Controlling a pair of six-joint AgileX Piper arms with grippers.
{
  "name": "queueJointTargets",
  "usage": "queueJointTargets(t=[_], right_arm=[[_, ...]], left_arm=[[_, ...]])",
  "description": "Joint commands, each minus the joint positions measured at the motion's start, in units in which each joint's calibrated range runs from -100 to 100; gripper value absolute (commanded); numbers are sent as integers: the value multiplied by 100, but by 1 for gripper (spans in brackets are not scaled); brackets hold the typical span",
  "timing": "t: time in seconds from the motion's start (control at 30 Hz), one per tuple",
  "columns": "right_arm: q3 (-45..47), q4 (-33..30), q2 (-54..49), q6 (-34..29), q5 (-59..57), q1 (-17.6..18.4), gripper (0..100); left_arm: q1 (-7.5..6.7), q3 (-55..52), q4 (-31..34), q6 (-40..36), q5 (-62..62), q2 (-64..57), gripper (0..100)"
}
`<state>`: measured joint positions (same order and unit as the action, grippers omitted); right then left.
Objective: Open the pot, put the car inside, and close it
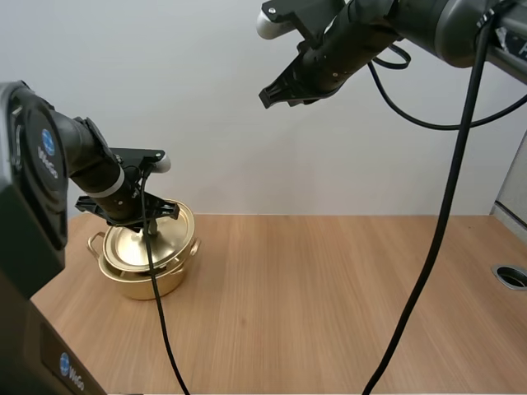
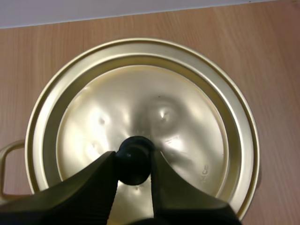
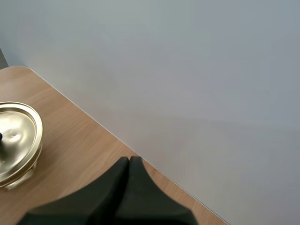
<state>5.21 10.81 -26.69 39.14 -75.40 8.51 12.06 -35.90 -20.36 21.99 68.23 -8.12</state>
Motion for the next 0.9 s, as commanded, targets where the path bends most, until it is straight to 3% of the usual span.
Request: queueJointTargets(t=[0.0,0.27,0.67,0.73,0.77,0.87], right_arm=[[4,-1,0,-6,-65,-4,0],[4,-1,0,-6,-65,-4,0],[4,-1,0,-6,-65,-4,0],[4,-1,0,-6,-65,-4,0],[4,-1,0,-6,-65,-4,0],[4,-1,0,-6,-65,-4,0]], left_arm=[[-102,-61,1044,-595,-712,15,0],[-102,-61,1080,-585,-79,299,0],[-102,-61,778,-438,-179,339,2],[-102,-61,778,-438,-161,339,14],[-102,-61,778,-438,-161,339,24],[-102,-61,778,-479,-161,339,68]])
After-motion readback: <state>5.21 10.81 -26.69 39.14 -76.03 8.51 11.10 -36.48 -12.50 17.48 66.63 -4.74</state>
